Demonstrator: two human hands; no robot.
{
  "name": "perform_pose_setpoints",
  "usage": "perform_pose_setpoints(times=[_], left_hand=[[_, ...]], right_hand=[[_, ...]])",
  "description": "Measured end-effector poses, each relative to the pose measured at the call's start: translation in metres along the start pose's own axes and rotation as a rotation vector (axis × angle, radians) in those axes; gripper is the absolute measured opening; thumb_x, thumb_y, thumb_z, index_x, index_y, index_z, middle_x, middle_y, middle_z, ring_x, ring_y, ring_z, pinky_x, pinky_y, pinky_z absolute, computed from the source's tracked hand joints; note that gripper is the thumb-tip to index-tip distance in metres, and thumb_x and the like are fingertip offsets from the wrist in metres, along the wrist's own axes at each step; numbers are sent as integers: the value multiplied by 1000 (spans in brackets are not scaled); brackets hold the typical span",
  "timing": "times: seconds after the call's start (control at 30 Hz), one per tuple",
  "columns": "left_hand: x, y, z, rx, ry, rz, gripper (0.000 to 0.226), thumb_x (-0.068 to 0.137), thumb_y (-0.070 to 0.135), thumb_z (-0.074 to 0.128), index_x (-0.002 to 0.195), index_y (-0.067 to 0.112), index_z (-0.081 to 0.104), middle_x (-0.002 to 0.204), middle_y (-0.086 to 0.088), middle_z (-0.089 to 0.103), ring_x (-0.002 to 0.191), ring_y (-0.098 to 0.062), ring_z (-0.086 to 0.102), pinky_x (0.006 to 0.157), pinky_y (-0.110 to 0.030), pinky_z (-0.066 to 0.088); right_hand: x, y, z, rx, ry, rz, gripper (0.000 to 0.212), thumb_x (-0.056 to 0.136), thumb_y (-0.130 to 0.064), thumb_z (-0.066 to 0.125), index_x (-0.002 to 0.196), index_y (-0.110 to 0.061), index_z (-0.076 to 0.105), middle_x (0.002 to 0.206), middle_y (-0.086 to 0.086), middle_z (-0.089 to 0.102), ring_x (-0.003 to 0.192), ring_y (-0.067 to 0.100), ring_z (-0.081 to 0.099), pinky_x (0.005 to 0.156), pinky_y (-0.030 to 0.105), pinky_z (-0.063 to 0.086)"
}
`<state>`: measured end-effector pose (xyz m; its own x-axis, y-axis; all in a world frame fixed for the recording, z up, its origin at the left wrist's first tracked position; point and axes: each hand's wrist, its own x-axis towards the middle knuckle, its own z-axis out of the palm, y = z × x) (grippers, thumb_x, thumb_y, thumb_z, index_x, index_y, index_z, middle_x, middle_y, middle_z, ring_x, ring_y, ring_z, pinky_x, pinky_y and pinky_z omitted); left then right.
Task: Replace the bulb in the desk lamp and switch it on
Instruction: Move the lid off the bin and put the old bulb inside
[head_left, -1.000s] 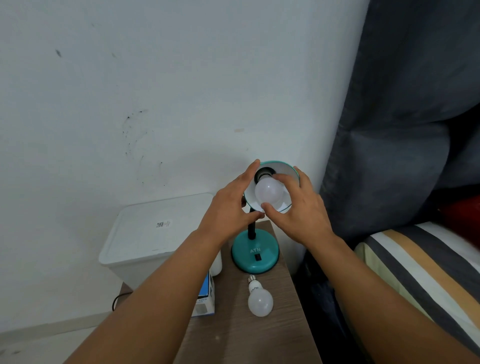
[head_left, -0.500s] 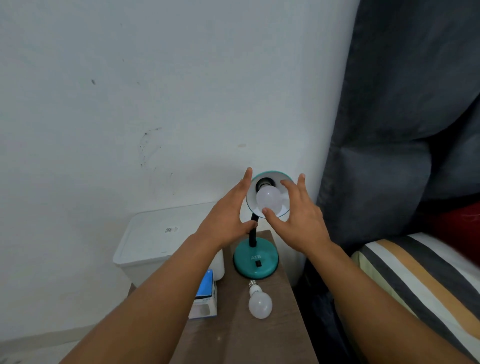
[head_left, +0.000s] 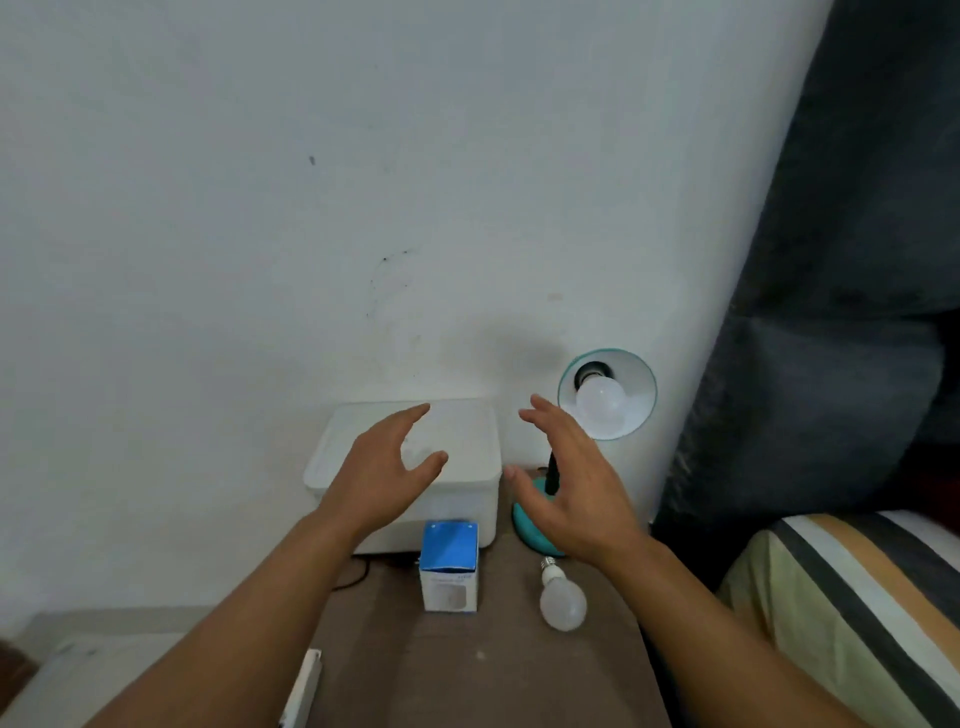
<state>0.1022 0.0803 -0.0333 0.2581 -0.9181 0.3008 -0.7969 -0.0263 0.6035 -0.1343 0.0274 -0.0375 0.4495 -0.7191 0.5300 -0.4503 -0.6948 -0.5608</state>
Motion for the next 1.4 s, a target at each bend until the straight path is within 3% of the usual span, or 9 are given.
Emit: perform_pose_setpoints(times=[0.13,0.3,0.47,0.6,0.77,0.93,1.13,1.3,1.4], left_hand=[[-4,-41,-14,9,-4,-98,73,89,51,66,152,29,35,157,6,36,145,-14,31,117,-32,26],[-1,-83,-22,32,-93,-269,99,77,71,65,157,32,20,165,4,18,152,-19,13,122,-44,19],[8,-106,-20,39,-158,-396,116,71,74,68,159,29,8,167,1,-1,153,-24,-6,122,-47,7],[10,-119,-18,-7,-203,-439,127,64,79,68,160,26,4,167,-1,-3,153,-23,-2,122,-46,9],[10,-124,-17,-67,-220,-415,130,59,80,67,160,24,8,167,0,10,152,-18,13,120,-38,16],[13,-123,-20,-55,-204,-369,131,60,62,84,160,18,12,163,3,23,146,-19,25,116,-33,26],[12,-113,-29,-88,-112,-333,126,61,56,87,159,19,16,160,8,27,142,-13,29,105,-22,26],[5,-98,-42,-45,-65,-292,131,58,60,87,160,21,13,163,9,20,146,-14,24,117,-32,26],[-11,-88,-45,-21,-48,-267,131,58,62,86,160,21,14,165,8,18,148,-15,21,120,-37,25]], right_hand=[[12,0,36,40,-125,83,66,90,-54,59,147,-35,34,160,-12,27,145,7,28,115,34,33],[32,18,70,47,-210,310,82,85,-59,64,153,-33,25,164,-3,20,150,13,18,119,37,25],[50,32,90,99,-293,427,106,72,-70,70,156,-36,16,166,-5,6,151,14,11,120,37,20],[60,38,100,101,-406,491,135,51,-82,69,157,-35,1,166,-7,-7,152,14,1,122,41,15],[61,45,107,81,-497,494,153,36,-87,70,157,-31,-4,165,-5,-13,152,18,2,123,44,15],[64,43,108,61,-470,485,153,36,-82,73,158,-23,2,166,-3,-5,152,15,6,122,36,14],[66,33,101,90,-389,450,146,42,-77,75,158,-24,5,166,-6,-2,151,12,8,120,34,14],[60,21,87,92,-351,411,142,49,-72,78,158,-23,0,166,-6,-2,151,11,5,118,27,10],[45,12,74,86,-319,402,143,49,-73,75,158,-21,-1,166,-6,1,152,13,6,123,35,13]])
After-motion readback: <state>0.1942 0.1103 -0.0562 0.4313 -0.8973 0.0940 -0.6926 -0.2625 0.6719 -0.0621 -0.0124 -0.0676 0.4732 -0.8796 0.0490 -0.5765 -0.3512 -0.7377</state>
